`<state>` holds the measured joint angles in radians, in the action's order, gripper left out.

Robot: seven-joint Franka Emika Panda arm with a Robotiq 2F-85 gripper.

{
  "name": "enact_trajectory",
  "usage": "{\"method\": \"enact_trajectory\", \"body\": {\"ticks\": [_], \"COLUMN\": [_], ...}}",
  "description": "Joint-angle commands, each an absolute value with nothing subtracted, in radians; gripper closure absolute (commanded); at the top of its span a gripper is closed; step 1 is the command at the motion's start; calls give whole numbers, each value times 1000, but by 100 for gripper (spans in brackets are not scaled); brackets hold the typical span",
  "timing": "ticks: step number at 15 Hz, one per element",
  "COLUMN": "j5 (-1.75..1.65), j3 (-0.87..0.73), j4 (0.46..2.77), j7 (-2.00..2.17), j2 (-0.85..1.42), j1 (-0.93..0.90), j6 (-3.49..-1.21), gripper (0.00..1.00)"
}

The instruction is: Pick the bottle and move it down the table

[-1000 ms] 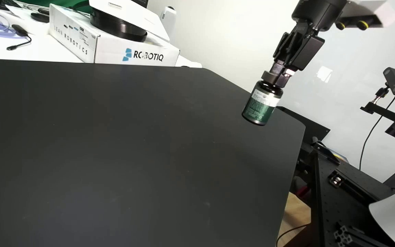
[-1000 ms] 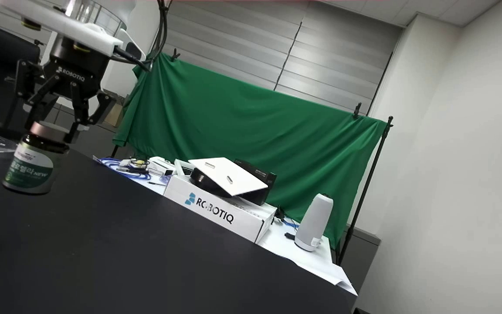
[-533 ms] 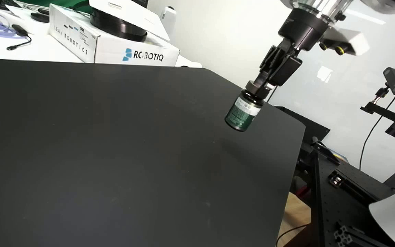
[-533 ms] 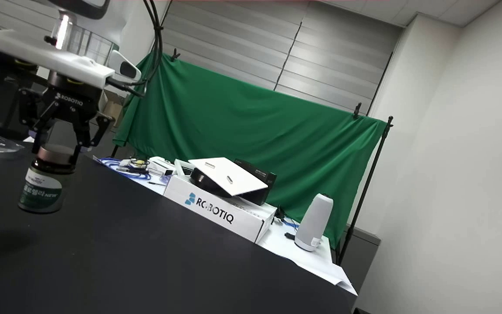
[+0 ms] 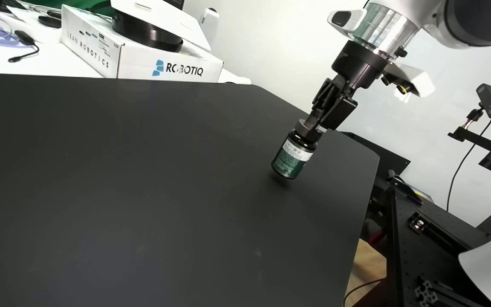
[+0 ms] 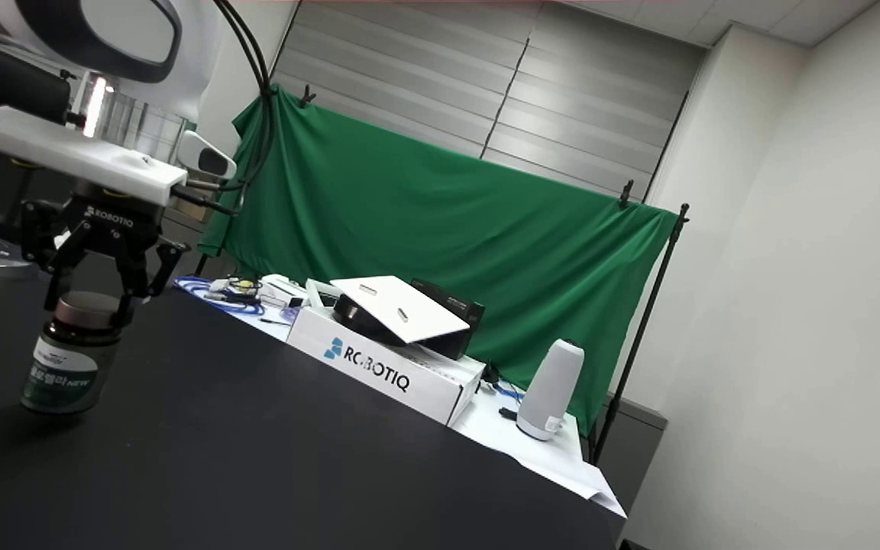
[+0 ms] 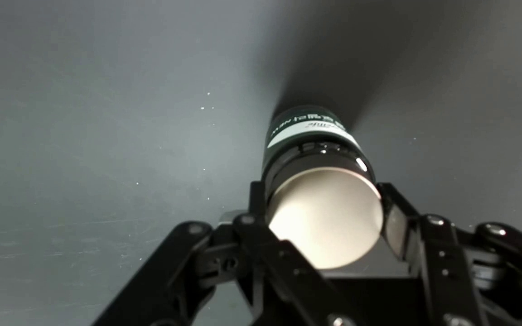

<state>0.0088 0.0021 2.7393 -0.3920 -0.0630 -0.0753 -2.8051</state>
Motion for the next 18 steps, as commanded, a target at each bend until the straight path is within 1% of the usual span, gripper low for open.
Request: {"method": "enact_trajectory", "body": {"ticks": [1, 5, 6, 7, 8, 9, 10, 15, 16, 17, 18], "j5": [-40, -51, -35, -35, -29, -25, -5, -4, 17, -11, -2], "j3": [5, 7, 8, 9, 9, 8, 8, -16, -29, -19, -24], "j4": [2749, 2741, 2737, 2736, 2735, 2732, 2732, 2740, 2736, 2726, 2727], "j7": [-344, -339, -357, -352, -356, -357, -368, -374, -397, -377, -385], "j2": [-28, -3, -11, -22, -44, -63, -97, -253, -267, -211, -235], "j1": [-53, -43, -45, -45, -45, -46, -48, -54, -64, -62, -63], "j6": [-2860, -2865, -2846, -2841, -2824, -2806, -2779, -2644, -2591, -2656, -2622], "gripper": [64, 64, 14, 13, 7, 2, 0, 0, 0, 0, 0]}}
